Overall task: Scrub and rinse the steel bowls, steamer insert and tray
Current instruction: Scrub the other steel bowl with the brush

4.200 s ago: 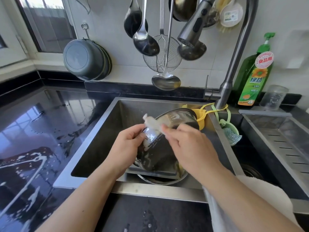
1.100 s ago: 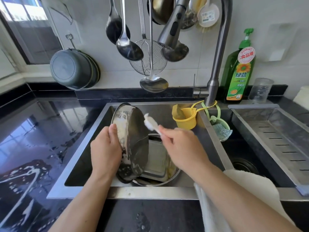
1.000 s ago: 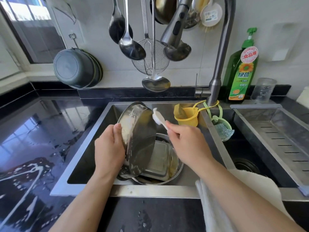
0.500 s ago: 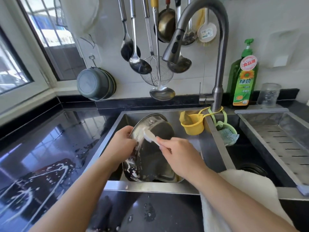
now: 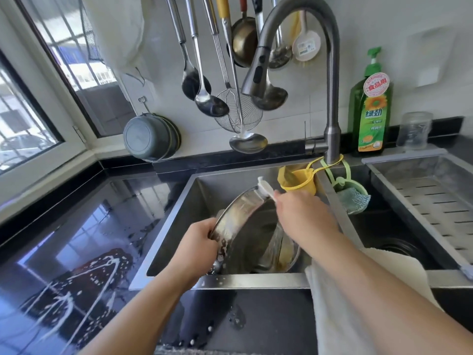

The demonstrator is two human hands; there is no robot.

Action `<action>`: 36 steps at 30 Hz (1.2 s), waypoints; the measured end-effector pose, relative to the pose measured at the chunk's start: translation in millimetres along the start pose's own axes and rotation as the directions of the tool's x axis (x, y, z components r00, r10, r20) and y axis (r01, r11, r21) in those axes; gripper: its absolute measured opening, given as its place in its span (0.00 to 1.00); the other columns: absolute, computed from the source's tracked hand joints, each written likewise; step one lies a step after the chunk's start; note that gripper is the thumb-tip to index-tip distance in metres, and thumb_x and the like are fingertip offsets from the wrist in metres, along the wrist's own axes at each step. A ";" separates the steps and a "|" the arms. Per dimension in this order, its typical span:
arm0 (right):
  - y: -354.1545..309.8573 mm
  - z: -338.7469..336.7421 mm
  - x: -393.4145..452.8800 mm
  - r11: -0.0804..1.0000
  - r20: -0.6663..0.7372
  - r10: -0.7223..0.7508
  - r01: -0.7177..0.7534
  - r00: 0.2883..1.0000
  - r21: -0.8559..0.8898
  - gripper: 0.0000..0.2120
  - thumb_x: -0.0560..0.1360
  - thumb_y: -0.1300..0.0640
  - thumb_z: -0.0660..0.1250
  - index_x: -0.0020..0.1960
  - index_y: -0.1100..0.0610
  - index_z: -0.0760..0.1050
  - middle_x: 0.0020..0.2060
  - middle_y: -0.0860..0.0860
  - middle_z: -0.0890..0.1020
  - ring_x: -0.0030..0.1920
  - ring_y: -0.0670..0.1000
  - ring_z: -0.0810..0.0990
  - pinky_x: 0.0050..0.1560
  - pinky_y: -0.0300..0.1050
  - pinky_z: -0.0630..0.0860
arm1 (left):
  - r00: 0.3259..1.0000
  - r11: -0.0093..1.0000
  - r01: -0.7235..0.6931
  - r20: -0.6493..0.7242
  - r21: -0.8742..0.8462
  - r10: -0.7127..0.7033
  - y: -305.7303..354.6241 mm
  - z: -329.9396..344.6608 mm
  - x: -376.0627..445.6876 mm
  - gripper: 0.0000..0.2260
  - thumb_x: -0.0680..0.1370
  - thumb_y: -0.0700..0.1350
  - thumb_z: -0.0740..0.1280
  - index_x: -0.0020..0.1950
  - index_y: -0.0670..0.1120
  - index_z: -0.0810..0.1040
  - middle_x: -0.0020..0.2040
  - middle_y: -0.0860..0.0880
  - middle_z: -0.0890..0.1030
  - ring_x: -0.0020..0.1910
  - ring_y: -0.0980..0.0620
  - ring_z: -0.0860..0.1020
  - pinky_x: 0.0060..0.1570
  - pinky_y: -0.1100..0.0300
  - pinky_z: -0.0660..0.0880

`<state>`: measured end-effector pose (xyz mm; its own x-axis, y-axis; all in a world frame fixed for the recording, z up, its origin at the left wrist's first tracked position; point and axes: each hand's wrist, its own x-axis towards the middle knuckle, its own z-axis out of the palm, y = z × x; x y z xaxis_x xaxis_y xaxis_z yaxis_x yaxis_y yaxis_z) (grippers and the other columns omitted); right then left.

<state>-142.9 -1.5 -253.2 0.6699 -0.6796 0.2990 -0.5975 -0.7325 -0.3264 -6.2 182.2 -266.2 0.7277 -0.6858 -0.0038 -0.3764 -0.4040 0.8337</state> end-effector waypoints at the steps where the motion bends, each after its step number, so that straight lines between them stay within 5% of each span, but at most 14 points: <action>1: -5.2 1.1 -3.8 0.998 0.016 -0.030 0.029 0.999 0.048 0.19 0.85 0.53 0.55 0.74 0.47 0.72 0.46 0.51 0.81 0.41 0.52 0.80 0.29 0.44 0.68 | 1.000 1.000 0.004 0.006 -0.011 -0.004 -0.6 0.4 -1.5 0.21 0.68 0.23 0.55 0.39 0.45 0.80 0.34 0.40 0.82 0.33 0.45 0.81 0.33 0.48 0.77; 5: -26.8 8.9 -24.1 0.944 0.021 -0.268 0.259 0.963 0.203 0.18 0.85 0.49 0.56 0.73 0.38 0.71 0.39 0.45 0.73 0.36 0.50 0.75 0.29 0.44 0.62 | 0.999 0.999 0.033 0.021 -0.022 -0.033 -3.5 -4.6 -2.5 0.22 0.68 0.21 0.55 0.42 0.44 0.81 0.32 0.46 0.82 0.33 0.47 0.81 0.28 0.57 0.74; 11: 9.0 10.6 9.1 0.989 0.051 -0.002 -0.006 0.999 0.146 0.18 0.85 0.48 0.55 0.69 0.47 0.78 0.39 0.49 0.80 0.34 0.49 0.77 0.26 0.41 0.62 | 0.998 0.998 0.043 0.036 -0.047 -0.042 -16.5 -18.5 1.2 0.23 0.66 0.18 0.53 0.41 0.40 0.81 0.33 0.43 0.83 0.32 0.49 0.82 0.28 0.59 0.76; 16: -27.7 16.0 -24.1 0.891 0.045 -0.287 0.250 0.957 0.379 0.16 0.84 0.48 0.60 0.69 0.41 0.76 0.40 0.43 0.81 0.33 0.44 0.76 0.29 0.36 0.65 | 0.997 0.996 0.075 0.026 -0.039 -0.074 -36.5 -32.4 10.6 0.26 0.65 0.17 0.52 0.38 0.41 0.82 0.36 0.37 0.84 0.33 0.41 0.83 0.33 0.50 0.80; 18: -29.0 21.7 -18.7 0.901 0.003 -0.276 0.258 0.961 0.350 0.16 0.84 0.47 0.60 0.70 0.39 0.75 0.42 0.45 0.82 0.35 0.46 0.76 0.31 0.40 0.67 | 0.993 0.995 0.093 0.068 0.031 -0.095 -36.3 -40.5 17.6 0.25 0.67 0.18 0.53 0.43 0.40 0.84 0.39 0.37 0.86 0.40 0.39 0.86 0.41 0.45 0.84; 21: -17.1 26.5 -6.2 0.928 -0.032 -0.179 0.180 0.983 0.327 0.16 0.84 0.48 0.60 0.71 0.41 0.74 0.42 0.45 0.81 0.37 0.47 0.79 0.31 0.40 0.70 | 0.979 0.981 0.108 0.153 0.160 -0.133 -21.8 -47.8 24.4 0.20 0.70 0.21 0.57 0.46 0.40 0.82 0.39 0.43 0.86 0.42 0.48 0.85 0.43 0.56 0.81; 25: -33.5 33.8 -25.2 0.914 -0.008 -0.285 0.275 0.958 0.297 0.17 0.84 0.45 0.56 0.70 0.36 0.73 0.43 0.48 0.79 0.43 0.56 0.80 0.40 0.52 0.75 | 0.997 0.995 0.039 0.064 0.096 -0.045 9.5 -41.3 34.6 0.11 0.75 0.28 0.63 0.43 0.42 0.79 0.33 0.48 0.80 0.35 0.50 0.77 0.37 0.57 0.71; 30: -32.9 29.7 -21.7 0.932 -0.019 -0.252 0.248 0.967 0.265 0.17 0.84 0.44 0.57 0.70 0.35 0.72 0.40 0.45 0.73 0.44 0.56 0.79 0.38 0.48 0.67 | 0.993 1.000 -0.011 -0.119 0.025 0.014 7.3 -19.9 32.7 0.19 0.86 0.47 0.60 0.37 0.42 0.73 0.27 0.52 0.73 0.27 0.53 0.70 0.34 0.56 0.67; 33: -31.7 23.7 -22.5 0.916 -0.035 -0.289 0.287 0.957 0.279 0.17 0.84 0.46 0.57 0.71 0.37 0.73 0.39 0.44 0.73 0.38 0.51 0.74 0.35 0.46 0.67 | 0.979 0.986 -0.143 -0.132 0.090 0.154 4.0 -10.0 16.1 0.18 0.87 0.45 0.60 0.37 0.43 0.69 0.26 0.56 0.72 0.25 0.60 0.68 0.30 0.63 0.66; 36: -10.9 19.9 -4.7 0.974 -0.030 -0.122 0.126 0.992 0.189 0.17 0.85 0.47 0.56 0.69 0.43 0.77 0.38 0.47 0.76 0.32 0.48 0.73 0.27 0.42 0.63 | 0.976 0.972 -0.186 -0.091 0.144 0.200 -4.8 -14.1 7.4 0.17 0.87 0.45 0.61 0.37 0.46 0.67 0.27 0.58 0.70 0.28 0.59 0.67 0.32 0.61 0.64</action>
<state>-130.8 10.4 -268.9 0.7242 -0.5860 0.3635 -0.4146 -0.7912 -0.4495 9.1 187.7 -262.5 0.6869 -0.6947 0.2135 -0.5839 -0.3526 0.7313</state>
